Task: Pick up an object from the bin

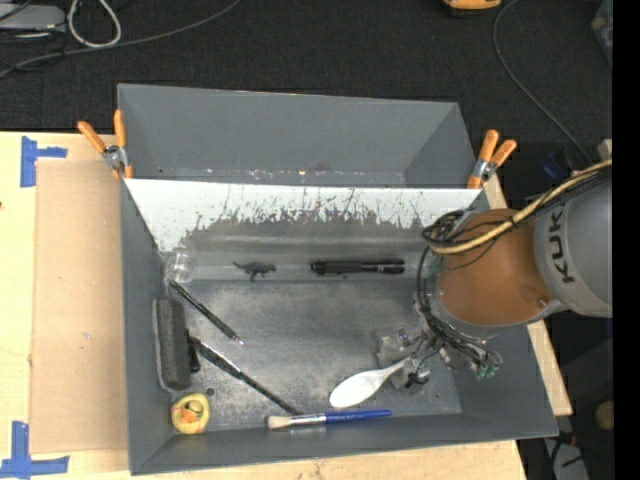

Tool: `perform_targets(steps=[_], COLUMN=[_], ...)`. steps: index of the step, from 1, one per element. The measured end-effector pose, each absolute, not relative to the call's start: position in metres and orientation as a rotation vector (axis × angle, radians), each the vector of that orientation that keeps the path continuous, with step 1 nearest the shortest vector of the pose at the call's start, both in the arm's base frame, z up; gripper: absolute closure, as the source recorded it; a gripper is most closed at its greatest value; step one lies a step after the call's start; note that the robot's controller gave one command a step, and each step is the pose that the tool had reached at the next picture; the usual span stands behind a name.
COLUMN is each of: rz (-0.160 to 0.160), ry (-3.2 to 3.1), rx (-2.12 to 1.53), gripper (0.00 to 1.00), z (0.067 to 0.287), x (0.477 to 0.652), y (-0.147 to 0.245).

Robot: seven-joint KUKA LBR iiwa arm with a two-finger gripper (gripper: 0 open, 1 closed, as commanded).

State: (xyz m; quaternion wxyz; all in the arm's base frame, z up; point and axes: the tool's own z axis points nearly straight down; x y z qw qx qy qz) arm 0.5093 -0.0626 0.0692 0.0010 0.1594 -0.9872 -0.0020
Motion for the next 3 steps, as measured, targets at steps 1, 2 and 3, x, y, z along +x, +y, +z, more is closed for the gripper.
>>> perform_targets(steps=[1, 2, 3], rz=[-0.006, -0.007, -0.008], ry=[-3.099, -3.098, -3.099], rx=[0.501, 0.5, 0.5], gripper=[1.0, 1.0, 1.0], z=[0.069, 0.076, 0.085], x=[0.509, 0.509, 0.509], y=[-0.063, -0.062, -0.062])
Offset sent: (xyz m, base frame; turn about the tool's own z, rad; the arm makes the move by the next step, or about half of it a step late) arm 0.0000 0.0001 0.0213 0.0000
